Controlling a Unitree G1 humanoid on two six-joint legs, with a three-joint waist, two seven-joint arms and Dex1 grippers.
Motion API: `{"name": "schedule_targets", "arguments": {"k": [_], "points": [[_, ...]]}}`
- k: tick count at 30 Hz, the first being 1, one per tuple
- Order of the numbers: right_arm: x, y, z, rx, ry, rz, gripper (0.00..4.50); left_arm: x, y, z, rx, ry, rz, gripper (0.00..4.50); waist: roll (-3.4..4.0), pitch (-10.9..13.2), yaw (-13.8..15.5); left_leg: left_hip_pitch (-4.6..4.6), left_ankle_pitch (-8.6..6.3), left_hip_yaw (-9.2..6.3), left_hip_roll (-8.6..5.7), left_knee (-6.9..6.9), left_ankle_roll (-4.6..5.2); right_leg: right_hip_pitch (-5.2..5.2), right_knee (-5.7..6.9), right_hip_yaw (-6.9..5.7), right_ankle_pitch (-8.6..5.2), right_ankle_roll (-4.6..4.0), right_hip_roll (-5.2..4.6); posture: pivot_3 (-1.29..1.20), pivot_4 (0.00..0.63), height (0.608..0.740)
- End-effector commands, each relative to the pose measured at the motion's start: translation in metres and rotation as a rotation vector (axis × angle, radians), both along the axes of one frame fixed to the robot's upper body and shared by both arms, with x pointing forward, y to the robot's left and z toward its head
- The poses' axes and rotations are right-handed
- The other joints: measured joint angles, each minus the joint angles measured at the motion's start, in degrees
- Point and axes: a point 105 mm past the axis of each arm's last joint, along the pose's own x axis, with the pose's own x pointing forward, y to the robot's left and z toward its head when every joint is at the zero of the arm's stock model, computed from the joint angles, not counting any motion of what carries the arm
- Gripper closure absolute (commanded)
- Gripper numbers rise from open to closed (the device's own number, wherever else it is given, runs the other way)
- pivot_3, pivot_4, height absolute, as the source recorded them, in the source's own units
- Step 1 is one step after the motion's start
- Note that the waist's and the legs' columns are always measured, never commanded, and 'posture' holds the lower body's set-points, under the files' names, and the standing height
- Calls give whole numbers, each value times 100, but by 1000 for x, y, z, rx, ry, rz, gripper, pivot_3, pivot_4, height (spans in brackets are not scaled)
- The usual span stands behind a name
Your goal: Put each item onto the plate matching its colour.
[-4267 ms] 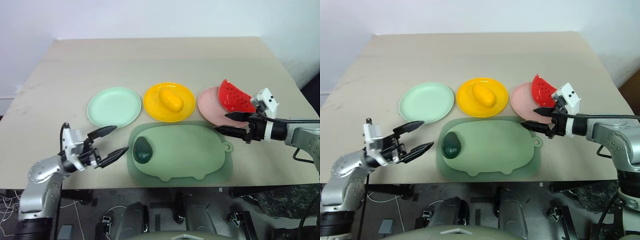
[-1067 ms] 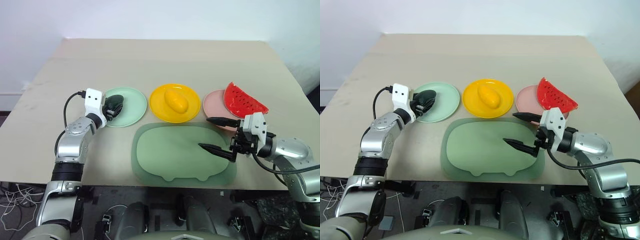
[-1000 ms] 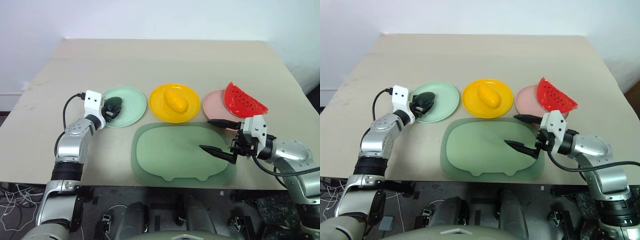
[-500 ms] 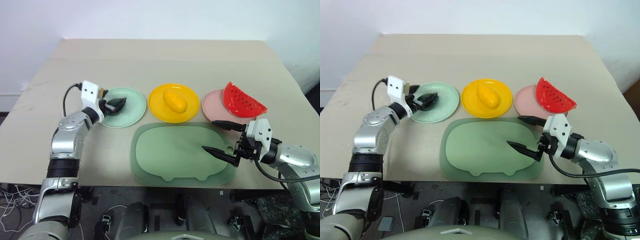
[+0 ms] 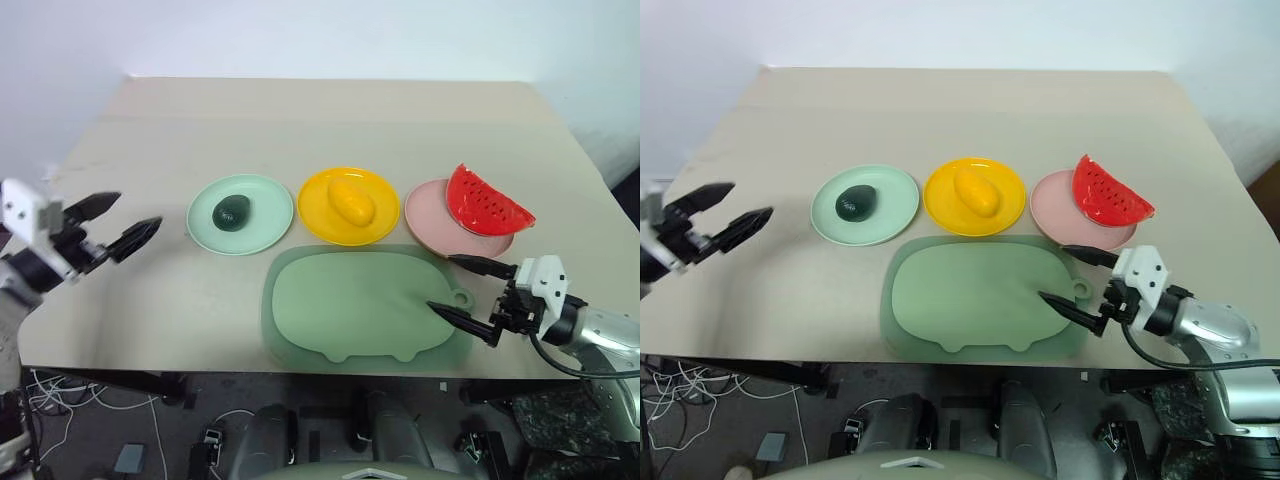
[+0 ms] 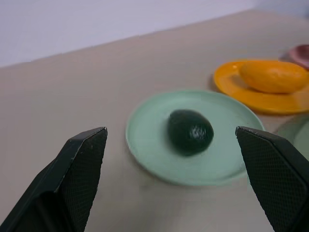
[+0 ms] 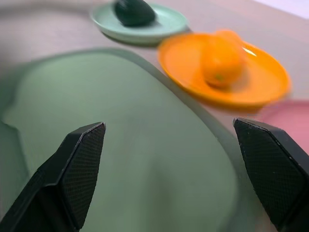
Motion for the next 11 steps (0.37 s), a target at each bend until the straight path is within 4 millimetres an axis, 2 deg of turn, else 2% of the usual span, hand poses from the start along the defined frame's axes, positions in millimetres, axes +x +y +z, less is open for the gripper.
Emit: {"name": "schedule_targets", "arguments": {"k": [1,4,6,11], "points": [[-6,-23,2,-22,-36,-60,0,-23,12,-19,0,-24,-54,32,2,-1,-7,4,-1,1,0,-1,0,1,0,1,-1,0,0,0,150,733],[-12,-33,-1,-29,-32,-92,0,-30,19,-39,-7,-5,-57,32,0,0,-12,2,-1,9,0,-2,0,-2,-1,2,-1,-1,1,0,150,733],[-16,-45,-2,-45,-46,-130,0,-33,15,-52,14,-3,-107,32,-2,-2,-4,1,-1,8,0,-1,0,0,0,0,-1,-1,2,0,150,733],[-28,-79,5,-63,-82,-228,0,-24,17,-82,14,-10,-83,32,2,-5,3,2,-1,7,0,-1,2,2,0,1,0,0,-2,0,150,733]]}}
